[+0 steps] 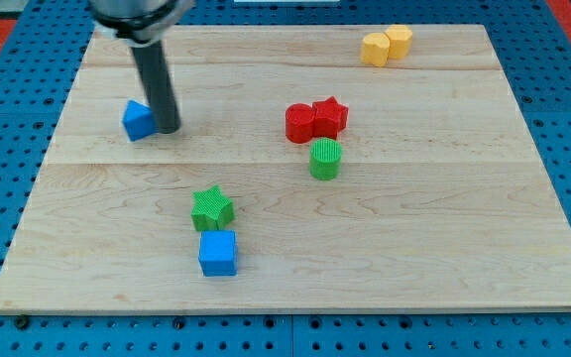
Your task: Slide the blue cube closer to blue triangle
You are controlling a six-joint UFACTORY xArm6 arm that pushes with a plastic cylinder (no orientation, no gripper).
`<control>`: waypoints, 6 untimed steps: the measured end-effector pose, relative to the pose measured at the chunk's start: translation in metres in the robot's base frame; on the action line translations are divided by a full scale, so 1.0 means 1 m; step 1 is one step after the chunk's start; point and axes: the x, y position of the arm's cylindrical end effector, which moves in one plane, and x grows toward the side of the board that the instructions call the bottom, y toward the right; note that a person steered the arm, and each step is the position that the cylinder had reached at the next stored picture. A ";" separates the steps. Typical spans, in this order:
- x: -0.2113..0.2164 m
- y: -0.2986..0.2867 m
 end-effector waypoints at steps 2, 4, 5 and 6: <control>0.006 0.000; 0.118 0.158; 0.157 0.259; 0.211 0.187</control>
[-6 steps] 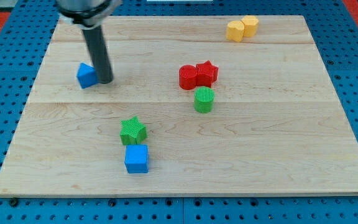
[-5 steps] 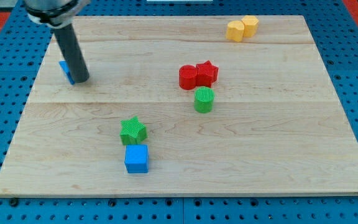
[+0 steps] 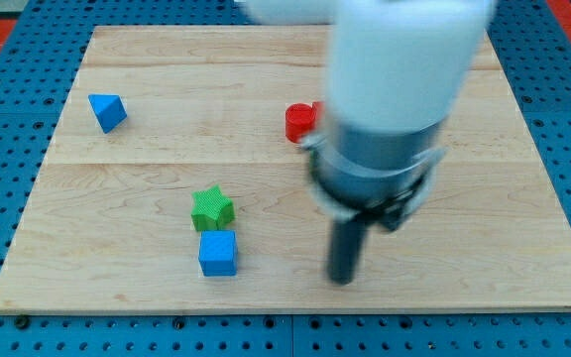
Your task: Slide the blue cube closer to blue triangle
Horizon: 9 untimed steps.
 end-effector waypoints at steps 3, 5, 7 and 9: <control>-0.051 -0.175; 0.004 -0.129; -0.071 -0.133; -0.156 -0.184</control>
